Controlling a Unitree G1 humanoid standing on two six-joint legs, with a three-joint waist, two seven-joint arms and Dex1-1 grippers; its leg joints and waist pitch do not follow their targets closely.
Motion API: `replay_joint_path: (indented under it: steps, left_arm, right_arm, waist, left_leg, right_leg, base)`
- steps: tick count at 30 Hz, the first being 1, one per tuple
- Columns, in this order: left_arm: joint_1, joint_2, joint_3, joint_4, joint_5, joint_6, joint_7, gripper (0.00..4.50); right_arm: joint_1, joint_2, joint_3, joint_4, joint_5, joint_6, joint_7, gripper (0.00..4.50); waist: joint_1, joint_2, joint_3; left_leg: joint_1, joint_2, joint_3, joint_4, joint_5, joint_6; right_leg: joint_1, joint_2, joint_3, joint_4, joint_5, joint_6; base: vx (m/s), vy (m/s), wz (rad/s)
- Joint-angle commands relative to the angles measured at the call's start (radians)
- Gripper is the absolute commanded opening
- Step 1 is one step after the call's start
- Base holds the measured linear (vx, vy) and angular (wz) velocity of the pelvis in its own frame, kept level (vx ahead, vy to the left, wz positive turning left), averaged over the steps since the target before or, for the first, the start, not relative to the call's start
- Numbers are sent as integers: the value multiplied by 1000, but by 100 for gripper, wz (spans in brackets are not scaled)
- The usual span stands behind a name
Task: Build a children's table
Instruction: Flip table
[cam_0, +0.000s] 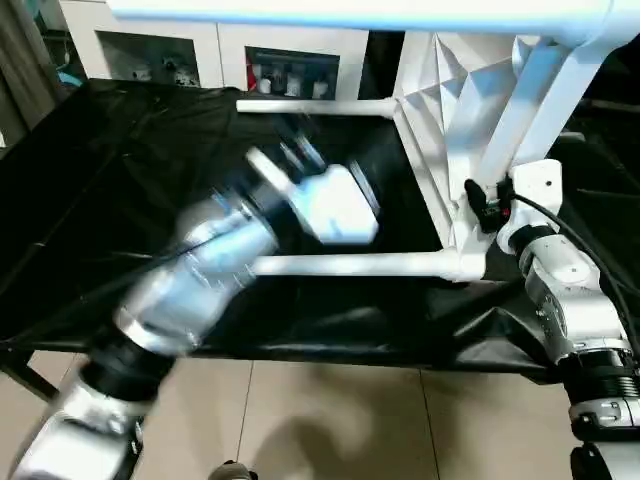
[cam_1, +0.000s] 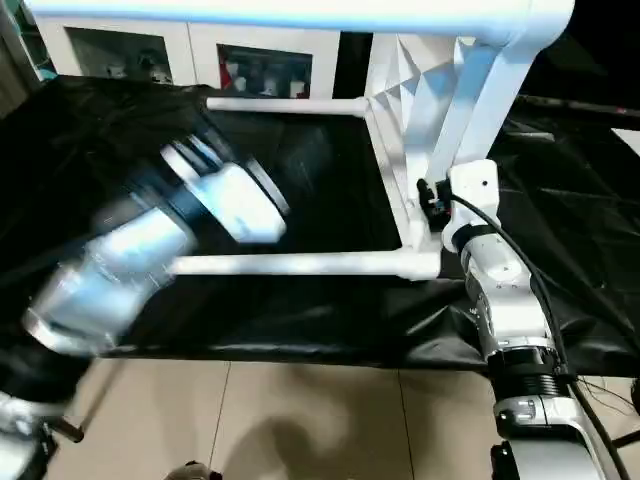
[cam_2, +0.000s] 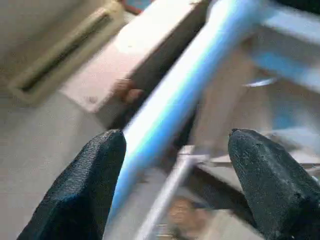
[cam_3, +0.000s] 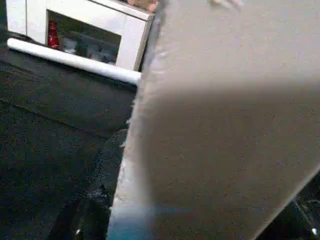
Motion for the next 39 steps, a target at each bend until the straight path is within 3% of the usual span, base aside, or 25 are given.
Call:
replay_joint_path:
  steps: [1,4,5,8,12,15,25,31,35,39]
  left_arm:
    - [-33,-8,26,5,57,0,61,377]
    - [-82,-14,61,45,81,26,111,377]
    - [-96,-11,71,61,87,31,123,377]
    - [-138,-4,97,111,93,45,146,377]
    - [-177,4,113,186,115,101,147,377]
    - [-197,14,116,241,149,156,145,377]
    - [-142,29,85,218,127,77,96,377]
    - [-147,54,59,293,134,54,52,377]
    - [-118,56,51,280,122,48,22,377]
    - [-126,56,56,288,121,59,32,377]
  right_arm:
    - [-19,-8,0,17,-26,-33,16,211]
    - [-28,-6,3,42,-31,-62,20,210]
    - [-29,-6,5,44,-33,-66,21,209]
    - [-28,-3,5,44,-36,-71,21,209]
    - [-31,-3,7,52,-39,-84,25,208]
    - [-31,-4,8,48,-40,-92,30,207]
    - [-34,-7,6,57,-43,-107,33,205]
    - [-38,-4,13,64,-50,-119,33,205]
    - [-33,-3,11,62,-49,-120,31,204]
    - [-31,-4,10,61,-50,-121,31,204]
  waist:
    - [1,-14,-71]
    - [2,-14,-71]
    - [3,-9,-72]
    - [3,-14,-73]
    - [7,-6,-75]
    - [9,-6,-73]
    - [15,-7,-73]
    - [17,0,-71]
    - [16,-1,-73]
    - [17,1,-73]
  left_leg:
    - [14,17,4,-57,-114,-2]
    - [13,15,4,-56,-110,1]
    - [14,13,5,-56,-108,3]
    - [12,12,4,-55,-94,7]
    - [13,12,3,-54,-74,14]
    - [16,13,4,-55,-103,8]
    - [14,13,4,-57,-112,5]
    - [17,12,3,-61,-149,-8]
    - [14,14,2,-61,-126,-14]
    - [16,14,3,-61,-141,-8]
  right_leg:
    - [40,-34,18,-66,3,-167]
    - [38,-34,18,-65,6,-175]
    - [37,-33,18,-65,8,-180]
    - [39,-32,18,-64,27,-181]
    - [38,-32,17,-59,70,-198]
    - [35,-33,18,-64,35,-197]
    - [35,-34,17,-63,33,-194]
    - [29,-35,19,-70,-32,-180]
    - [32,-32,16,-63,30,-190]
    - [32,-35,18,-66,7,-189]
  base:
    - [0,0,0]
    - [0,0,0]
    - [0,0,0]
    - [0,0,0]
    - [0,0,0]
    - [0,0,0]
    - [0,0,0]
    - [0,0,0]
    - [0,0,0]
    - [0,0,0]
